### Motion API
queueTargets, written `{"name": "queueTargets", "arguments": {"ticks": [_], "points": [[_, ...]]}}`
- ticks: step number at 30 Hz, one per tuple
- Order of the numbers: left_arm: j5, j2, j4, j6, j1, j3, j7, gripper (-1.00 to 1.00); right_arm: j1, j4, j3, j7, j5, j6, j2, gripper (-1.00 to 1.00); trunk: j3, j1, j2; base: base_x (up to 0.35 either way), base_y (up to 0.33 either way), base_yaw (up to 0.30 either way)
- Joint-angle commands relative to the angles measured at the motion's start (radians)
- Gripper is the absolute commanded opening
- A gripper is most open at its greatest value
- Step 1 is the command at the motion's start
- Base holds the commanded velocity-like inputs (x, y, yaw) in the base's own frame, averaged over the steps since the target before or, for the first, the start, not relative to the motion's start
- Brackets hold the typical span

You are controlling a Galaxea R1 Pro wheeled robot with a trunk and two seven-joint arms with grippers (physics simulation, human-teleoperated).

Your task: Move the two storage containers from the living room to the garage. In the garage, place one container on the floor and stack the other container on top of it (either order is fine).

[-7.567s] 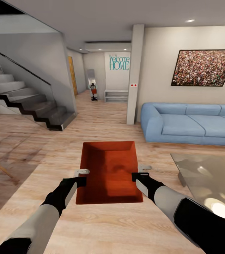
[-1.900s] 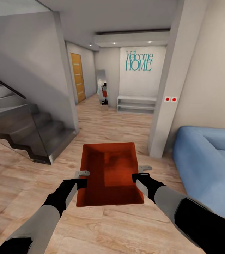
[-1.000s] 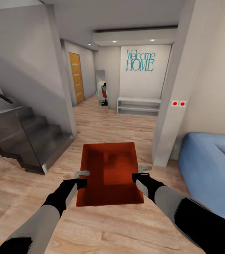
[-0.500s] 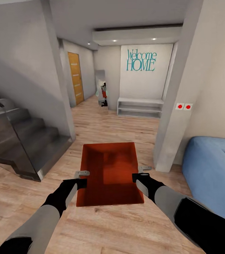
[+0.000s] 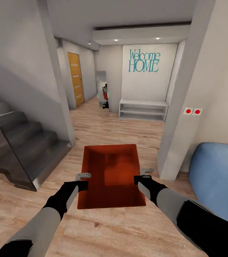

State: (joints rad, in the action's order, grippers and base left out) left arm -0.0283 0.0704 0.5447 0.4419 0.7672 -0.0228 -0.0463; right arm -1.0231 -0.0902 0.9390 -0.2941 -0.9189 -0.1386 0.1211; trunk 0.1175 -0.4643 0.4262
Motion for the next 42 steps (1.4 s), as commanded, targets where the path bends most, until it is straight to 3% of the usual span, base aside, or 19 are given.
{"name": "queueTargets", "arguments": {"ticks": [1,42], "points": [[-0.021,-0.011,-0.002,0.004,0.000,0.007,-0.009,-1.00,-0.001,-0.006,-0.008,-0.003,0.005,0.057,-0.009,-1.00,0.002,-0.001,0.002,0.322,0.000,0.000],[-0.021,-0.011,-0.002,0.004,0.000,0.007,-0.009,-1.00,0.000,-0.006,-0.008,-0.004,0.005,0.057,-0.008,-1.00,0.002,-0.001,0.002,0.322,0.000,0.000]]}}
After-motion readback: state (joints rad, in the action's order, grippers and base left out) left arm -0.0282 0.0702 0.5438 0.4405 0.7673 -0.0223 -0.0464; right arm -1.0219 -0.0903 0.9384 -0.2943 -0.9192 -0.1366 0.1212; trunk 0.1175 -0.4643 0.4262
